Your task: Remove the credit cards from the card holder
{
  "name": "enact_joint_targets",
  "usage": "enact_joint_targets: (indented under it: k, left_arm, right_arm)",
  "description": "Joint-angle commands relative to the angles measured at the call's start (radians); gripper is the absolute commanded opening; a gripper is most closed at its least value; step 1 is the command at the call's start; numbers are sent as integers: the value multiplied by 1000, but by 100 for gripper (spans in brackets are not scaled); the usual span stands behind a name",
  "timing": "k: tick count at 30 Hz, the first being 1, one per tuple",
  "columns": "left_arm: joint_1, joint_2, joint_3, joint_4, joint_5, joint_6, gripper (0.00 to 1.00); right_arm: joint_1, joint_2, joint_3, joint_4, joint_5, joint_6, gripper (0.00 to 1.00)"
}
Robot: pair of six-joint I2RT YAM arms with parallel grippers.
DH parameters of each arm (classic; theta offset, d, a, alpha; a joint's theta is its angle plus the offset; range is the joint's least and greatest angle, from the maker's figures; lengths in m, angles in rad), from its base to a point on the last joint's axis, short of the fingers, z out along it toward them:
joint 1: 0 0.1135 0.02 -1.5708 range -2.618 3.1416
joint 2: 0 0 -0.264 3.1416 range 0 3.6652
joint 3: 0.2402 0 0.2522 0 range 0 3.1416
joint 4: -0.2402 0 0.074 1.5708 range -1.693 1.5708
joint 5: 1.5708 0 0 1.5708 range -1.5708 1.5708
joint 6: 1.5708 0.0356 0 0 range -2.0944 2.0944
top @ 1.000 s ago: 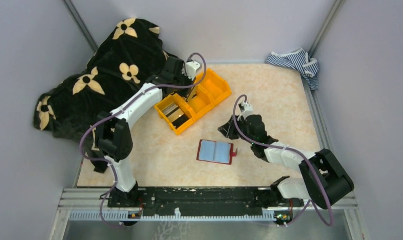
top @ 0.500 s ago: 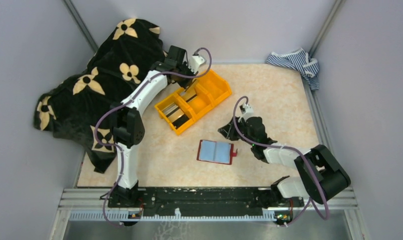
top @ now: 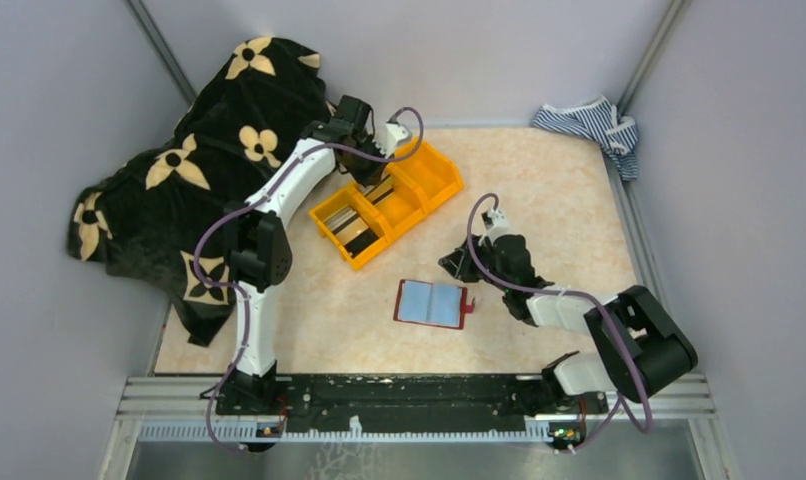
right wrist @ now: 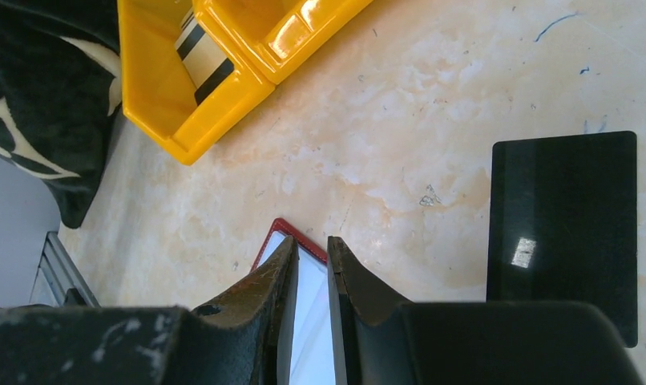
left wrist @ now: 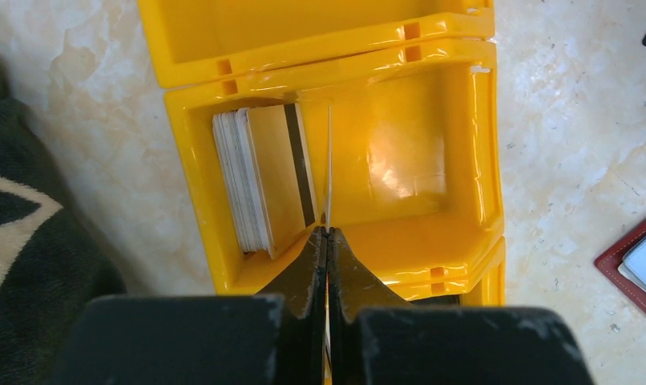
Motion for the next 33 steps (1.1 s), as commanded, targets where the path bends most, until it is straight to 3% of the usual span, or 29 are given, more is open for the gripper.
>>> enact_joint_targets:
  k: [1, 13, 24, 33]
  left_arm:
    - [4, 20, -17, -36, 23, 23, 0]
    - [3, 121, 24, -53, 4, 33, 0]
    - [2, -31, -214, 2, 1, 6, 0]
    - [4, -22, -213, 24, -31, -2, 0]
  right_arm:
    - [-14, 23, -19, 77, -6, 17, 20]
    - [-29, 5, -62, 54, 8, 22, 20]
    - [-30, 59, -59, 112, -17, 37, 19]
    - [-31, 81, -69, 141, -28, 55, 19]
